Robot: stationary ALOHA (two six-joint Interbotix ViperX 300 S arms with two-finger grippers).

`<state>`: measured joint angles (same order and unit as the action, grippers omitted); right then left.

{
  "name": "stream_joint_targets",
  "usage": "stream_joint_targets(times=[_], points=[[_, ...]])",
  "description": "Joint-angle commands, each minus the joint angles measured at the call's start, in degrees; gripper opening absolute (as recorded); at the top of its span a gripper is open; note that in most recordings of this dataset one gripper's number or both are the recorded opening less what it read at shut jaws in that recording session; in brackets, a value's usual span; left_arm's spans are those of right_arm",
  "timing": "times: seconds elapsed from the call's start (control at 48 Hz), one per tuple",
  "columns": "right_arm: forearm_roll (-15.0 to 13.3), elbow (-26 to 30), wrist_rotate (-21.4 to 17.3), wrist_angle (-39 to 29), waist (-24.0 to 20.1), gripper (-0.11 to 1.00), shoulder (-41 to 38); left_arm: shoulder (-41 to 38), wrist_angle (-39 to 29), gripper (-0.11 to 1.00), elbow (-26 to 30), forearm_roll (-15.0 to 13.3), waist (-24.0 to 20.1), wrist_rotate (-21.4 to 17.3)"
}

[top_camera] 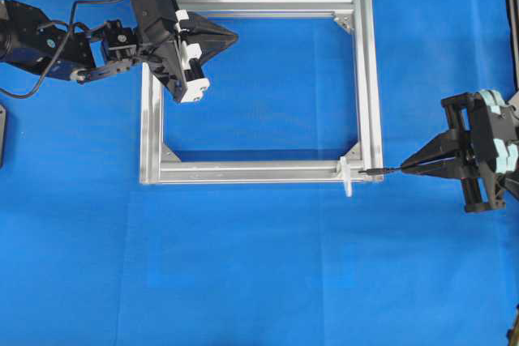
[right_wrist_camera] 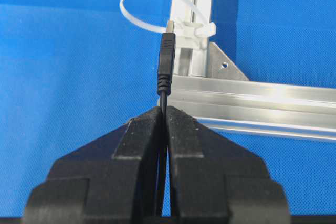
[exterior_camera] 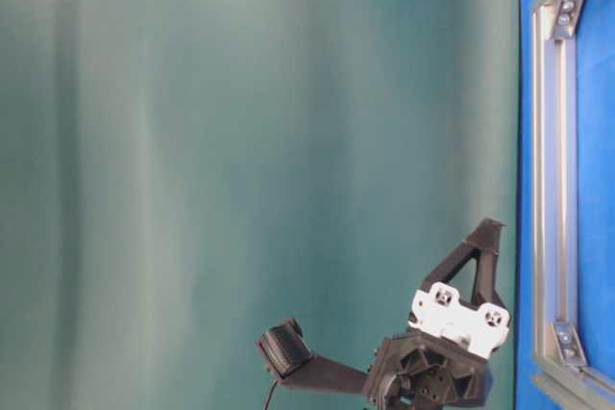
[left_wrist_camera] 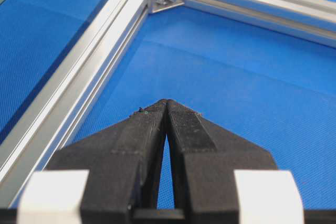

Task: Insert the wire through the string loop located on the right side.
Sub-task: 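Push the plug leftward through the white zip-tie loop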

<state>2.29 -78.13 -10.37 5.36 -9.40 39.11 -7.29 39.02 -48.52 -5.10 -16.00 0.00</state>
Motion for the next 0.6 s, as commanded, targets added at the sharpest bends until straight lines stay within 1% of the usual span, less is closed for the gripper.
stream_joint_targets(times=[0.0,0.208,0.375,0.583], points=[[-0.1,0.6,0.0,1.1,0.1,-0.04,-0.5,1.8,0.2,0.00,0.5,0.2,-0.1,0.0],[0.0,0.8,0.0,4.7,0.1,-0.04,-4.0,1.8,0.2,0.00,0.6,0.2,-0.2,0.0],[-0.1,1.4,0.0,10.5,0.1,-0.04,-8.3,1.7,0.2,0.00,0.7,0.2,-0.1,0.0],[-0.1,3.6,0.0,17.1,0.1,-0.04,-15.3,1.8,0.2,0.00,0.7,0.2,-0.1,0.0]])
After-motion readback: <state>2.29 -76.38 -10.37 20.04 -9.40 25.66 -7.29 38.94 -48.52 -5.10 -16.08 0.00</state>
